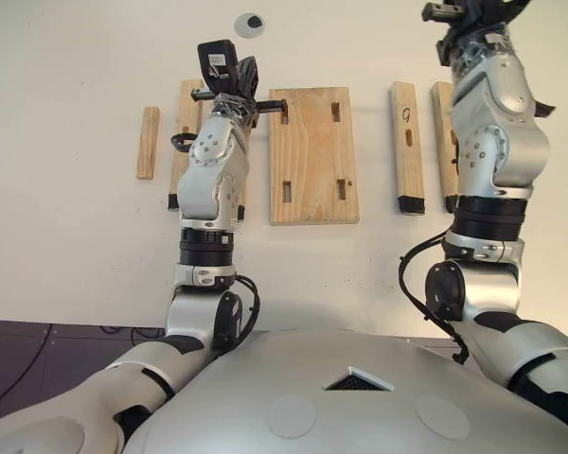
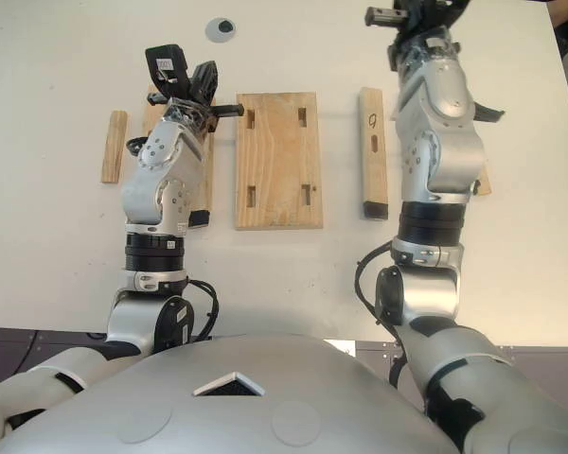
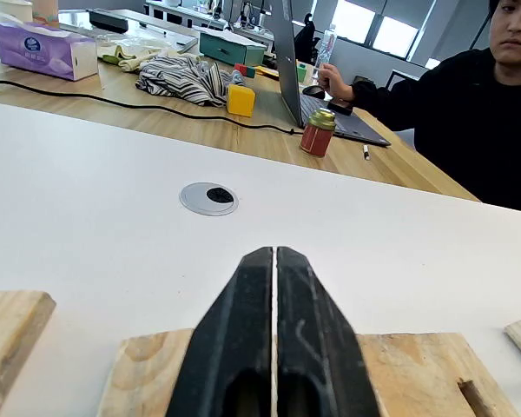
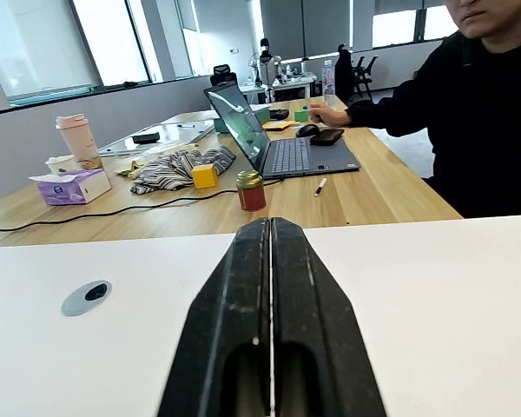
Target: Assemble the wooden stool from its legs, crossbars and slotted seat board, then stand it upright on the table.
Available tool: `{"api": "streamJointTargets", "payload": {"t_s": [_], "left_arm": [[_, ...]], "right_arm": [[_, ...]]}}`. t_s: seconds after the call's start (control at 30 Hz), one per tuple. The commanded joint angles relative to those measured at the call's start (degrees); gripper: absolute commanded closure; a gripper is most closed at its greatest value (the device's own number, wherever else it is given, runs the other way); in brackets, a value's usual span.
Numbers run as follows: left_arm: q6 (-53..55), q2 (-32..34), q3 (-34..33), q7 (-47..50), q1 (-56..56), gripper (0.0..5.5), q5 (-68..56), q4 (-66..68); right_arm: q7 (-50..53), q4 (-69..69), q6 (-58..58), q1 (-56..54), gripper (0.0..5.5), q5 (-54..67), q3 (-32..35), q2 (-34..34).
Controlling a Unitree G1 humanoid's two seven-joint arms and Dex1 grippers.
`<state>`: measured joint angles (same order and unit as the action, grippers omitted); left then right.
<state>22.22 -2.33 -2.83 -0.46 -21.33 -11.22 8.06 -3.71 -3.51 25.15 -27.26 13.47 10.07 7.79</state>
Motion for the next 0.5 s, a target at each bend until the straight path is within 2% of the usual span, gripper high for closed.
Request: {"api": "streamJointTargets", "payload": {"t_s": [0.03,0.13,0.2,0.43,0.5], "left_arm": [[-0.96,1.78,-2.91,-0.21,-5.08,5.46,-0.5,4.05],[-2.83,5.17,-0.13,-5.21,-6.33,5.46,1.35,2.03],[-2.59,6.96,1.78,-7.8,-3.73,5.46,2.19,-0.28],[-1.24,6.83,0.88,-8.6,-2.89,5.46,0.76,-0.62],[-1.13,5.89,-1.18,-6.33,-4.57,5.46,0.04,1.52]], "right_arm": [[0.14,-9.75,-2.15,-5.89,5.5,1.7,3.61,0.98],[-1.41,-10.05,-8.08,-7.99,5.5,-0.84,4.83,6.18],[-1.77,-9.06,-9.98,-5.74,5.5,-1.75,4.77,7.21],[0.92,-2.54,-10.71,-2.08,5.5,-2.93,0.21,1.75],[2.57,-2.53,-10.24,-0.74,5.5,-2.36,-0.35,-0.98]]}}
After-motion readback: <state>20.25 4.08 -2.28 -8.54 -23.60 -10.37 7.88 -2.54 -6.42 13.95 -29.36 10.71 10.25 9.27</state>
